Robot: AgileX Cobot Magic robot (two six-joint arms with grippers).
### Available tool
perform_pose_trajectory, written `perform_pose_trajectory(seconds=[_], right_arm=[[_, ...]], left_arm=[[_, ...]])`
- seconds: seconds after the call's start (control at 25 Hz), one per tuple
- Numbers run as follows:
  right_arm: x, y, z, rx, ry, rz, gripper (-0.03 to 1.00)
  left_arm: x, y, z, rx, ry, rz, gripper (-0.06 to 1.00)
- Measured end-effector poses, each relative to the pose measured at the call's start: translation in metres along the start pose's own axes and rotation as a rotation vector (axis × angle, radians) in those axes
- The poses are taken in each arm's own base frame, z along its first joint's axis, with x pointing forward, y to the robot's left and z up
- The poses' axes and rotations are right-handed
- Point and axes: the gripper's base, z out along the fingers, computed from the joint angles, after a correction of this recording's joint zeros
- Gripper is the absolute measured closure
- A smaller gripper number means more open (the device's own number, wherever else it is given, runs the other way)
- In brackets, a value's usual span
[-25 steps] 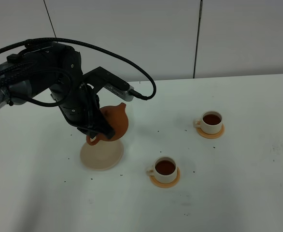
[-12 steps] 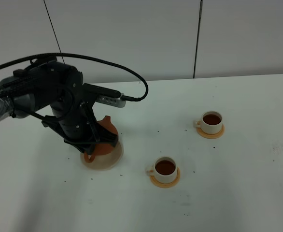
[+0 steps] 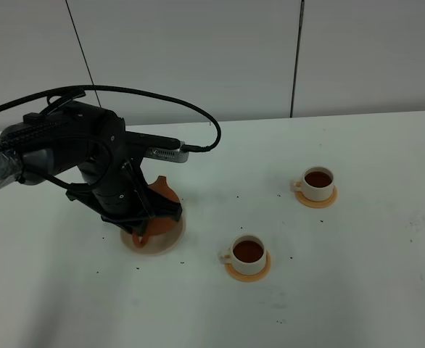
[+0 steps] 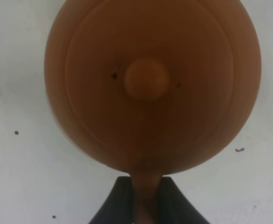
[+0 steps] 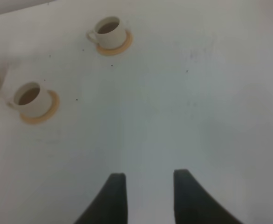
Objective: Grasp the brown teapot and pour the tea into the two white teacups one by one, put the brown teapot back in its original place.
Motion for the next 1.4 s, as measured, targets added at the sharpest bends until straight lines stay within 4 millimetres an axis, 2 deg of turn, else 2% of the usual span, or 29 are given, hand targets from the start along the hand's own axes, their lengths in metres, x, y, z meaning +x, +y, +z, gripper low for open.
perform_pose_trajectory(seconds=[0.6,1.4], right_arm=[[0.0,0.0,0.0,0.0,0.0,0.0,0.73],[0.0,0.0,0.0,0.0,0.0,0.0,0.73]], left_arm=[[0.006,0.003,0.0,-0.03,0.068,0.013,0.77],[0.005,0.01,0.0,-0.065,0.057,0.033,0.77]])
